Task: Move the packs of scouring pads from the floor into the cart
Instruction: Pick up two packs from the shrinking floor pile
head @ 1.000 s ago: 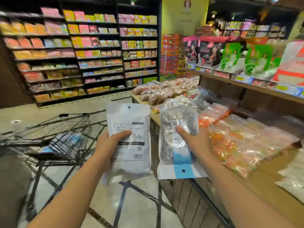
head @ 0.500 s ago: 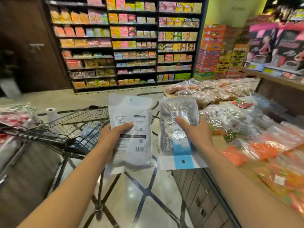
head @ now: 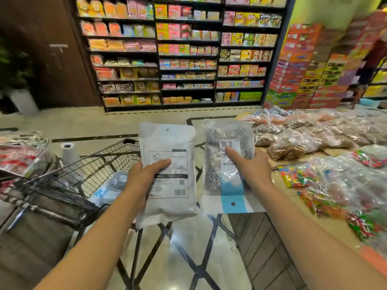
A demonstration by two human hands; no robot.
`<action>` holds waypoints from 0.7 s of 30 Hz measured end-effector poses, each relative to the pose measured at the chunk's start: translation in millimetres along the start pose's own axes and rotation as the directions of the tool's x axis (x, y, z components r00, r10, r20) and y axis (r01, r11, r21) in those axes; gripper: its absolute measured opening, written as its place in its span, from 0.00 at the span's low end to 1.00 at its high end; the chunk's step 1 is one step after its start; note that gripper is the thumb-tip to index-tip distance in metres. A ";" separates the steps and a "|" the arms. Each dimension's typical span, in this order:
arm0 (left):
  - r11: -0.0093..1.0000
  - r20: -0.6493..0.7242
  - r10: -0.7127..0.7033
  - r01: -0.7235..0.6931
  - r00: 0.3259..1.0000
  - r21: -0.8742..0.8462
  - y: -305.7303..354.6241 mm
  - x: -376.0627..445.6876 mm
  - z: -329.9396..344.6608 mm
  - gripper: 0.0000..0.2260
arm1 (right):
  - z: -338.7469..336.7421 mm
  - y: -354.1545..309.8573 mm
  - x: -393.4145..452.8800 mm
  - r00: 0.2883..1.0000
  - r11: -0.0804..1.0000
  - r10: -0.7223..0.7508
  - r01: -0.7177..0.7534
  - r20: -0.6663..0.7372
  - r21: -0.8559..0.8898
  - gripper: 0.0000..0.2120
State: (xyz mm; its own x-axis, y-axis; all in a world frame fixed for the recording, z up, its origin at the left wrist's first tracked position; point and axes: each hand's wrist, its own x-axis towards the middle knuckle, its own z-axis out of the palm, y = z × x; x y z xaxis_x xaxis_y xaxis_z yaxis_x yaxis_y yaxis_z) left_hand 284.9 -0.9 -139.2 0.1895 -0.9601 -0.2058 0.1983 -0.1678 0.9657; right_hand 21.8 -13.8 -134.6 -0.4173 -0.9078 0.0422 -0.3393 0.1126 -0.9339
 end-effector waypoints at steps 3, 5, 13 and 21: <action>1.000 -0.039 -0.013 0.014 0.999 0.013 3.6 42.6 0.5 0.15 | 33.7 -2.4 40.8 0.999 1.000 -0.017 0.016 0.046 0.014 0.56; 1.000 -0.070 -0.013 0.013 0.997 0.006 5.6 73.1 3.7 0.16 | 54.2 -2.2 72.4 0.997 0.999 -0.030 0.028 0.071 0.027 0.50; 0.999 -0.229 -0.028 0.020 0.973 -0.036 16.3 199.2 19.0 0.15 | 138.4 -15.8 205.2 0.963 0.986 -0.141 0.158 0.231 -0.059 0.30; 0.996 -0.380 -0.052 0.022 0.923 -0.084 28.0 285.5 -25.4 0.17 | 252.4 -41.4 294.8 0.890 0.969 -0.199 0.242 0.410 -0.057 0.30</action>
State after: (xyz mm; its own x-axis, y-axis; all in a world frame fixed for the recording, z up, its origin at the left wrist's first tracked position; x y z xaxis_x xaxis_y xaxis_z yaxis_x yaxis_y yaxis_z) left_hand 368.9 -274.0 -174.9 0.5304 -0.7925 -0.3009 0.2822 -0.1697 0.9442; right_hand 125.6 -388.0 -173.1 0.0412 -0.9961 0.0776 -0.4774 -0.0878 -0.8743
